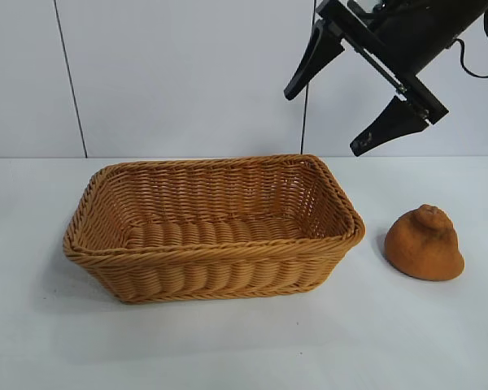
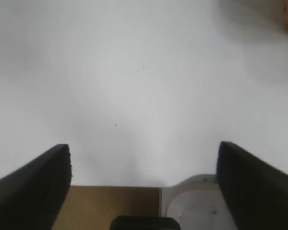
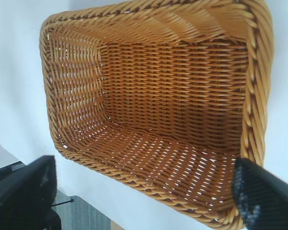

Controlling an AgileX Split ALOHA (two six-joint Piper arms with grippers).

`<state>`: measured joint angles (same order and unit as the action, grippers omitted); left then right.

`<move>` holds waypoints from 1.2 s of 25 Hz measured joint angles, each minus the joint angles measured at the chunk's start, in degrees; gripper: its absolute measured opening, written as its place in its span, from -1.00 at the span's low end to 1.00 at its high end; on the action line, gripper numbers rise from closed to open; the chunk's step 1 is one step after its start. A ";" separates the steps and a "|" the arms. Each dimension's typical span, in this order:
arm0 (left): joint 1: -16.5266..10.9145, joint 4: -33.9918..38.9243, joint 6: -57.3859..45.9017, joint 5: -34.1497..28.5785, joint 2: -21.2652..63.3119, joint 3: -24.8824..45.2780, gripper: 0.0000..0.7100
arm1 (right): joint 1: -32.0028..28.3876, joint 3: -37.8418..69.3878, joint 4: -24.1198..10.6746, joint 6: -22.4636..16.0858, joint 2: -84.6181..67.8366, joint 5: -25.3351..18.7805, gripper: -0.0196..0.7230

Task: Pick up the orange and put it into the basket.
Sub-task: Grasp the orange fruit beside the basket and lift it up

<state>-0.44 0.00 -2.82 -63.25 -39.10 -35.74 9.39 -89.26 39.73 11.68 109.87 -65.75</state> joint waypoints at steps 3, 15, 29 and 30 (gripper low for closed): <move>0.00 0.00 0.00 0.22 8.18 3.81 0.66 | 0.00 -0.05 0.05 0.00 -0.46 -0.05 0.89; 0.00 -0.30 -0.05 2.23 28.38 6.88 0.66 | 0.00 -9.52 -14.45 -4.50 -1.53 -3.12 0.89; 0.00 -0.30 -0.05 2.39 39.35 6.94 0.66 | -5.73 -10.10 -31.99 -9.73 -1.35 -3.76 0.89; 0.00 -0.30 -0.05 2.39 39.35 6.94 0.66 | -5.98 -10.10 -32.06 -9.80 -1.11 -3.87 0.89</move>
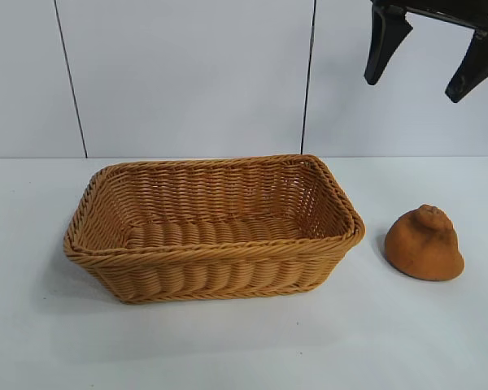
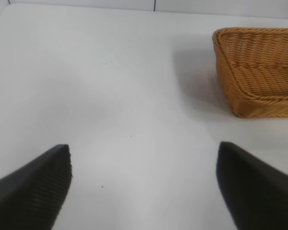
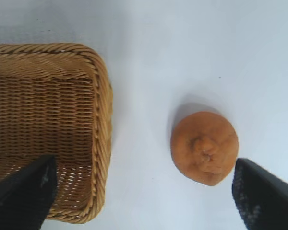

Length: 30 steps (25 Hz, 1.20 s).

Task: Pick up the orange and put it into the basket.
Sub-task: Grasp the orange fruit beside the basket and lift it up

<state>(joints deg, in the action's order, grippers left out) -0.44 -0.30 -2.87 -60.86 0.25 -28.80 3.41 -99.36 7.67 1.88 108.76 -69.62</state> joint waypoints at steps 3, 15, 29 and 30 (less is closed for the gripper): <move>0.00 0.30 0.00 0.00 0.00 0.00 0.66 | -0.06 1.05 0.12 -0.05 1.46 -0.17 0.89; 0.00 0.30 0.00 0.00 0.00 0.00 0.66 | 0.00 10.73 3.05 -0.10 15.21 5.46 0.89; 0.00 0.30 0.00 0.00 0.00 0.00 0.65 | 0.00 10.86 2.49 0.30 16.76 4.92 -0.83; 0.00 0.30 0.00 0.00 0.00 0.00 0.65 | 0.00 10.81 2.49 0.58 16.36 4.74 -0.83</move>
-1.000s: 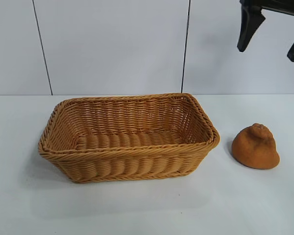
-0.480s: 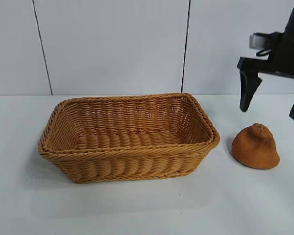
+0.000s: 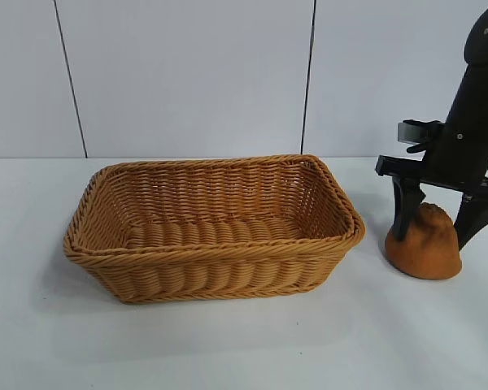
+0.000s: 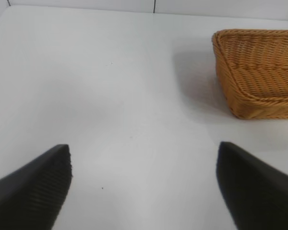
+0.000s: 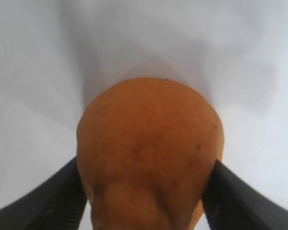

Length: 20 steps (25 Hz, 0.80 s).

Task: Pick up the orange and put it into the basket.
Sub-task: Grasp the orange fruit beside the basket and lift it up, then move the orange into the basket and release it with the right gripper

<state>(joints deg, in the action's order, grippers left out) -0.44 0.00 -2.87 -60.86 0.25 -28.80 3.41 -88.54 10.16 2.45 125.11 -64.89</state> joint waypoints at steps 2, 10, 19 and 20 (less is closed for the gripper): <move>0.00 0.00 0.00 0.00 0.00 0.00 0.65 | 0.00 -0.16 0.00 0.18 -1.39 -0.49 -0.83; 0.00 0.00 0.00 0.00 0.00 0.00 0.65 | 1.66 -11.43 0.80 0.18 -10.28 -4.02 -0.83; 0.00 0.00 0.00 0.00 0.00 0.00 0.65 | 10.55 -18.72 0.70 -0.83 -12.57 -4.59 -0.83; 0.00 0.00 0.00 0.00 0.00 0.00 0.65 | 12.18 -18.72 0.70 -1.00 -12.57 -4.66 -0.83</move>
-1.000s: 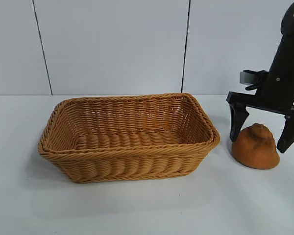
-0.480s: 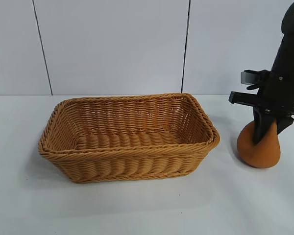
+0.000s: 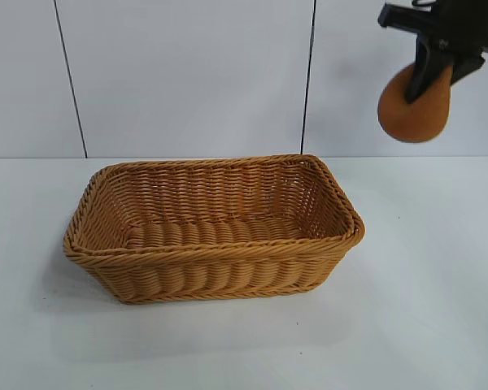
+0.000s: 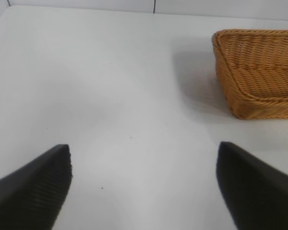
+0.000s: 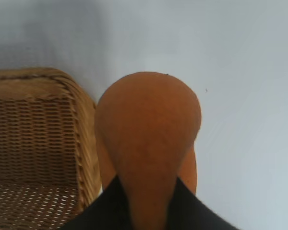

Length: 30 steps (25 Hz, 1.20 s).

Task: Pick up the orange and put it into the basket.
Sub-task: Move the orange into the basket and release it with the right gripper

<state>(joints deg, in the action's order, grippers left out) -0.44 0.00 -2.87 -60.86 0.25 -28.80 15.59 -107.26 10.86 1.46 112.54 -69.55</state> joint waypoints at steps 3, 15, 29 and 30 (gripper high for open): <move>0.00 0.00 0.00 0.00 0.00 0.00 0.65 | 5.18 0.00 0.00 -0.62 0.05 -0.32 -0.83; 0.00 0.00 0.00 0.00 0.00 0.00 0.65 | 18.00 0.00 0.82 -3.31 3.24 4.23 -0.83; 0.00 0.00 0.00 0.00 0.00 0.00 0.65 | 18.00 0.23 3.74 -3.78 19.40 8.91 -0.48; 0.00 0.00 0.00 0.00 0.00 0.00 0.65 | 18.00 -0.03 3.79 -3.78 19.33 8.87 -0.26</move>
<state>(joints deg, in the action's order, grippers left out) -0.44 0.00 -2.87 -60.86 0.25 -28.80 33.58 -107.30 14.65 -2.32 131.87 -60.68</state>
